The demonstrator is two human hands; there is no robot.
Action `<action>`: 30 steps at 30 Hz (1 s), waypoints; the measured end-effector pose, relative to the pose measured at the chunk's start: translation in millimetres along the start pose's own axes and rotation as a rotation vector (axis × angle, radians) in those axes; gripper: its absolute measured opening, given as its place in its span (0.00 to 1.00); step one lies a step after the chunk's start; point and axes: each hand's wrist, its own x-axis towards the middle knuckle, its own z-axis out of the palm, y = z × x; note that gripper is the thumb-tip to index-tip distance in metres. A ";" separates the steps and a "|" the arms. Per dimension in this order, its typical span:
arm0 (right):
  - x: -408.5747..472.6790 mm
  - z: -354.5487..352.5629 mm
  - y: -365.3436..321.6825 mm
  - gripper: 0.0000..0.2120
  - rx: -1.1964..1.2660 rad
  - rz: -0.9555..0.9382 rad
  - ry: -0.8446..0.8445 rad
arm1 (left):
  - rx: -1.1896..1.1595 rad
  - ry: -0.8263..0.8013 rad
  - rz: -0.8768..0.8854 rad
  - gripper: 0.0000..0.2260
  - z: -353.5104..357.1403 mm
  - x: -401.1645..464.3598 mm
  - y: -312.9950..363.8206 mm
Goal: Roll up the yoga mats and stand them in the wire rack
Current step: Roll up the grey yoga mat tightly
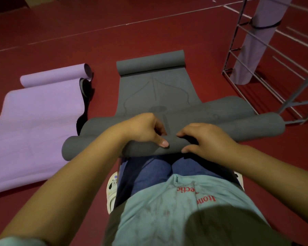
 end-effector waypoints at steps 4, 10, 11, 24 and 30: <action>14.1 -12.0 0.9 0.23 -0.025 0.030 -0.117 | 0.016 -0.045 0.008 0.14 -6.3 3.3 -2.7; 32.2 -25.6 2.8 0.22 0.062 0.098 -0.260 | 0.108 0.176 0.074 0.21 5.4 -9.6 -13.3; 35.9 -28.0 3.3 0.21 0.084 0.107 -0.288 | 0.151 0.232 0.098 0.21 8.1 -13.0 -17.5; 60.7 -42.7 10.2 0.19 0.120 0.140 -0.416 | 0.086 0.186 0.062 0.22 -2.9 -15.7 -21.0; 21.3 -22.1 8.7 0.27 -0.035 0.007 -0.082 | -0.017 0.059 -0.001 0.18 -14.9 2.1 -27.7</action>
